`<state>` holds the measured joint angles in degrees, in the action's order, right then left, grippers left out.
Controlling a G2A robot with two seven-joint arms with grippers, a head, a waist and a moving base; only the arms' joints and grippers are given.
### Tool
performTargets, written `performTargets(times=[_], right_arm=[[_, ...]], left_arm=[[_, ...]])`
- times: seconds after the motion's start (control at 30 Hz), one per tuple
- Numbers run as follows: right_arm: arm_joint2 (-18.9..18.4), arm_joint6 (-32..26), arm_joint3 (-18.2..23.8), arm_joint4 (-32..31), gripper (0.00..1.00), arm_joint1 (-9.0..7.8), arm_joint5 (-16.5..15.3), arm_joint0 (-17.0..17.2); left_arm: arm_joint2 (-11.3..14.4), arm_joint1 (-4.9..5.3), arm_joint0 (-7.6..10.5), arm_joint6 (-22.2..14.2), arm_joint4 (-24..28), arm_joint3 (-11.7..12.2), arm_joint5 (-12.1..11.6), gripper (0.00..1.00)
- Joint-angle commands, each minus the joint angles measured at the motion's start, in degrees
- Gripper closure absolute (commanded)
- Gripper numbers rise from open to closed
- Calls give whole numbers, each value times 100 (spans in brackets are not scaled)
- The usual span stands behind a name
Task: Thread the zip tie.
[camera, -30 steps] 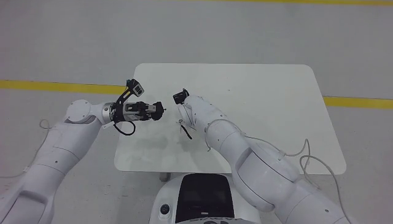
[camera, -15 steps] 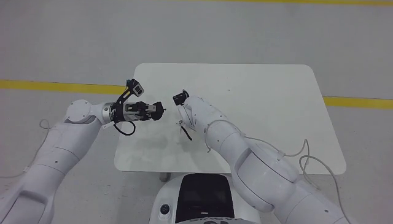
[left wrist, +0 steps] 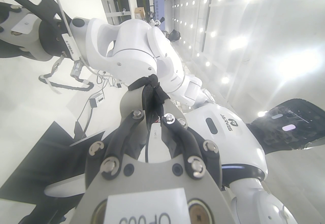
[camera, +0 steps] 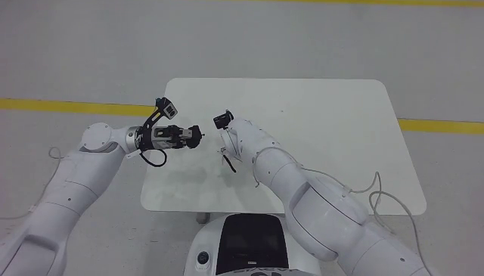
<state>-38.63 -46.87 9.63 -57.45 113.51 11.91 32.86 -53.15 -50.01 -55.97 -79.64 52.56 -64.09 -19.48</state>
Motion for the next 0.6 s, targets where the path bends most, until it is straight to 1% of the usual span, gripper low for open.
performTargets(times=[0.0,0.23,0.57], right_arm=[[-6,8,5,1,83,0,5,-3],[-7,85,14,-56,82,4,147,-3],[-6,91,-15,-121,81,5,197,17]], left_arm=[[0,0,0,0,0,0,0,100],[0,0,0,0,0,0,0,100],[0,0,0,0,0,0,0,100]])
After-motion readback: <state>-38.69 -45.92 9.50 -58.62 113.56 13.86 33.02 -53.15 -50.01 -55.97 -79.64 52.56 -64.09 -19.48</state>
